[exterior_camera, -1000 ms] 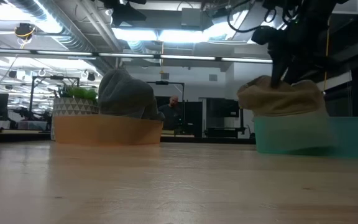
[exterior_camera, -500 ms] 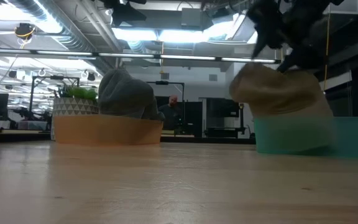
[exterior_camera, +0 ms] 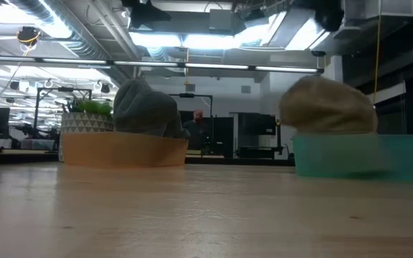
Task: Pick & Place hat
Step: Return to Home Position
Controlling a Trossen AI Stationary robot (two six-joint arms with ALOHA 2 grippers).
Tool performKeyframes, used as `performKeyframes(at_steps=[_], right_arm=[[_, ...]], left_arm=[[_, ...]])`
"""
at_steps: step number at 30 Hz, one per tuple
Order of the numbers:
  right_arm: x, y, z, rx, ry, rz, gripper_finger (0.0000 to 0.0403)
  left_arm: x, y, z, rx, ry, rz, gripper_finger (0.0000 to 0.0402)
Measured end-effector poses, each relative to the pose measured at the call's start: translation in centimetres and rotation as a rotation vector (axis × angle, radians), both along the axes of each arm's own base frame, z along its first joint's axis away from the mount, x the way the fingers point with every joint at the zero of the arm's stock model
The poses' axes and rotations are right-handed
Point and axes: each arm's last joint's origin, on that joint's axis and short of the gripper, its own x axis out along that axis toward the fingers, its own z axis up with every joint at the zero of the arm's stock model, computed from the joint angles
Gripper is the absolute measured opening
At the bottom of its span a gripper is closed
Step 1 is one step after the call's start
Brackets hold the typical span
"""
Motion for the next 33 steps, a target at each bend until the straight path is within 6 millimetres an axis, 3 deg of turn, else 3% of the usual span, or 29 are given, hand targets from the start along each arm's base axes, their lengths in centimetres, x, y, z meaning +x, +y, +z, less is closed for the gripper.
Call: performKeyframes(at_steps=[9,13,24,33], right_arm=[[-4.8,0.2,1.1,-0.170,-0.052,-0.052,0.0273],[-6.1,0.3,0.2,-0.263,-0.123,-0.036,0.0273],[-7.7,0.7,-8.0,-0.356,-0.449,0.043,0.0273],[-8.8,0.6,-13.2,-0.383,-0.498,-0.038,0.0273]], left_arm=[[0.2,-0.1,0.3,-0.034,-0.039,0.008,0.0283],[0.4,-0.5,0.3,-0.035,-0.039,-0.016,0.0283],[1.0,-1.8,0.3,-0.094,-0.043,-0.058,0.0283],[1.3,-2.5,0.3,-0.197,-0.050,-0.059,0.0283]])
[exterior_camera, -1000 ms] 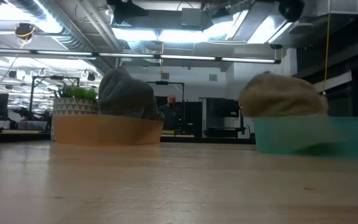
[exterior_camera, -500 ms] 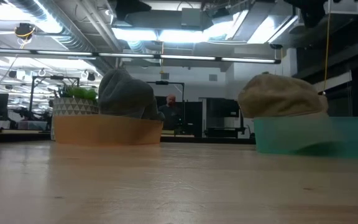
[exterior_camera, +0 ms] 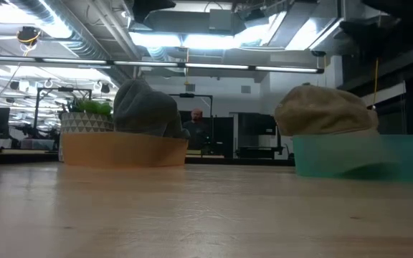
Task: Pick & Place hat
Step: Return to Home Position
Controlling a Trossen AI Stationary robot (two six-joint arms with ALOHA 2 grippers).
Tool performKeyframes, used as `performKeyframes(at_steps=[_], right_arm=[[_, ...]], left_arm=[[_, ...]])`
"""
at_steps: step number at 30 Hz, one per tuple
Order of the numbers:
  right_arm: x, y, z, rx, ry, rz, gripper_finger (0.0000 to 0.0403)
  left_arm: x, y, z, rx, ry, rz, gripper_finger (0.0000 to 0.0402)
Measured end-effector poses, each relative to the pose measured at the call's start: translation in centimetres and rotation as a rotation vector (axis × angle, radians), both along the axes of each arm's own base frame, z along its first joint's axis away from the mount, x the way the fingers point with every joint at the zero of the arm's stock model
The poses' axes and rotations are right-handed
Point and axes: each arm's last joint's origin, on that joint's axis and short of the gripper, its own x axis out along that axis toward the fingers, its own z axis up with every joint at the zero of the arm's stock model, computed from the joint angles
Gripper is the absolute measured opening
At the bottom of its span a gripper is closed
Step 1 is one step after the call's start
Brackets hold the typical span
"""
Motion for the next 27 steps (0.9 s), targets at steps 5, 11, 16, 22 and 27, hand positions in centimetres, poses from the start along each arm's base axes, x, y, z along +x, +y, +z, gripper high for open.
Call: performKeyframes(at_steps=[5,11,16,22,27], right_arm=[[0.7,-0.1,-2.1,-0.004,0.063,-0.001,0.0273],[1.2,0.0,-4.2,0.004,0.106,0.017,0.0273],[1.3,-0.1,-5.0,0.018,0.186,0.015,0.0273],[1.5,-0.4,-5.6,0.084,0.258,-0.068,0.0273],[1.6,-0.4,-5.7,0.024,0.274,-0.082,0.0273]], left_arm=[[0.4,-0.4,-0.3,-0.040,-0.019,-0.009,0.0283],[1.5,-0.7,-2.6,-0.100,-0.078,-0.020,0.0283],[2.1,-1.0,-5.7,-0.117,-0.141,-0.037,0.0283],[0.8,-1.5,-9.3,-0.112,-0.194,-0.044,0.0283],[-2.4,-2.2,-12.1,-0.085,-0.257,-0.007,0.0283]])
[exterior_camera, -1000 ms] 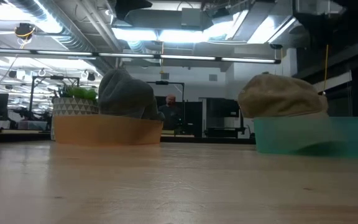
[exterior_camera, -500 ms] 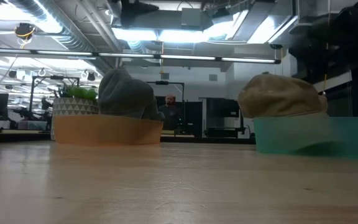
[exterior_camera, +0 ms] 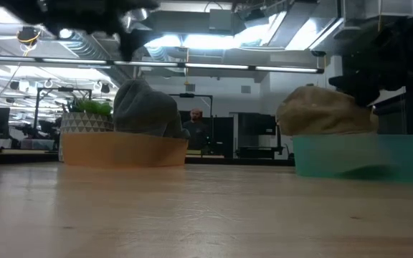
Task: Pick & Place hat
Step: Return to Home Position
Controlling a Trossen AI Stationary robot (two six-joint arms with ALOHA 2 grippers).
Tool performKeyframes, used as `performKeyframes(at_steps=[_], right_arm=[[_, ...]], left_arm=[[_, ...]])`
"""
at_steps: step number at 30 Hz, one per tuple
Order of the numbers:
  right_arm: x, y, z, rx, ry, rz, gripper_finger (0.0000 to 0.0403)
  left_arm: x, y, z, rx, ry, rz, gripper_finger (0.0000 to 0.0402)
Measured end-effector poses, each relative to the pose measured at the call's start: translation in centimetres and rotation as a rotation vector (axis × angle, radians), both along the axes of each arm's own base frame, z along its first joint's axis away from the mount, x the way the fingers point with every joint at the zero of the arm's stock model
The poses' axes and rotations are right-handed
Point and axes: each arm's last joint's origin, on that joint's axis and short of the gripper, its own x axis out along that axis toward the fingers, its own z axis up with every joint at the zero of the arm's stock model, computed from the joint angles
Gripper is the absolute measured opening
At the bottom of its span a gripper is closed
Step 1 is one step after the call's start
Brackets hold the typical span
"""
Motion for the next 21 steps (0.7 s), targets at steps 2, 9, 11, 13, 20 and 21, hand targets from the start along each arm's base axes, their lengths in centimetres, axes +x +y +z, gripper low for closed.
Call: performKeyframes(at_steps=[2,9,11,13,20,21], right_arm=[[0.0,0.0,0.0,-0.016,0.001,0.000,0.0273],[0.0,0.0,0.0,-0.016,0.002,0.000,0.0273],[0.0,0.0,0.0,-0.015,0.001,0.000,0.0273],[0.0,0.0,0.0,-0.014,0.001,0.000,0.0273],[0.0,0.0,0.0,-0.015,0.001,0.000,0.0273],[0.0,0.0,0.0,-0.015,0.001,0.000,0.0273]], left_arm=[[-1.5,-0.3,-1.3,0.005,-0.012,0.044,0.0283],[-5.1,-1.4,-5.2,0.039,-0.081,0.199,0.0283],[-5.6,-1.6,-6.0,0.053,-0.099,0.246,0.0283],[-6.0,-1.7,-6.9,0.051,-0.091,0.290,0.0283],[-7.0,-2.3,-9.6,0.054,-0.071,0.342,0.0283],[-7.1,-2.3,-9.9,0.054,-0.067,0.341,0.0283]])
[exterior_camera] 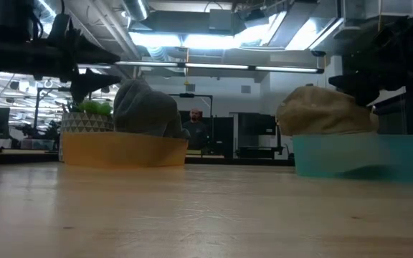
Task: Pick & Place hat
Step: Return to Home Position
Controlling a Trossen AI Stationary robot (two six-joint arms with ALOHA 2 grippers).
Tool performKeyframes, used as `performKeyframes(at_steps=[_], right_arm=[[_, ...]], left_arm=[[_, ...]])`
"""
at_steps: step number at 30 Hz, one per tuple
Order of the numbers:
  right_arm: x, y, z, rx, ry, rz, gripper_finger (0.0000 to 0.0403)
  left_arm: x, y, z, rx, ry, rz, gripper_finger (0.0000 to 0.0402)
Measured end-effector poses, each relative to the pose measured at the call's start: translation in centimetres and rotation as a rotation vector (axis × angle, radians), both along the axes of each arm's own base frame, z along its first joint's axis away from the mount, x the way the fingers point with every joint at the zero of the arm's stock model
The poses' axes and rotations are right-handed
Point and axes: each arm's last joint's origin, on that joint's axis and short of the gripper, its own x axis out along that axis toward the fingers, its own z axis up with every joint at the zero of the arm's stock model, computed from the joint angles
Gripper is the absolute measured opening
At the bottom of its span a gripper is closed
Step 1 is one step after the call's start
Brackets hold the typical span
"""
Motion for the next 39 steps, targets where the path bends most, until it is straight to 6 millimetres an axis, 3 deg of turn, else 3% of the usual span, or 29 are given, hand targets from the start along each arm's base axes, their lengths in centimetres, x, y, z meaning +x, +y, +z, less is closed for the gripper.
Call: performKeyframes(at_steps=[18,39], right_arm=[[0.0,0.0,0.0,0.000,-0.001,0.000,0.0273],[0.0,0.0,0.0,0.000,-0.001,0.000,0.0273]], left_arm=[[-2.6,-0.4,-0.5,0.031,0.039,0.045,0.0283],[-2.6,-0.5,-0.6,0.030,0.056,0.008,0.0283]])
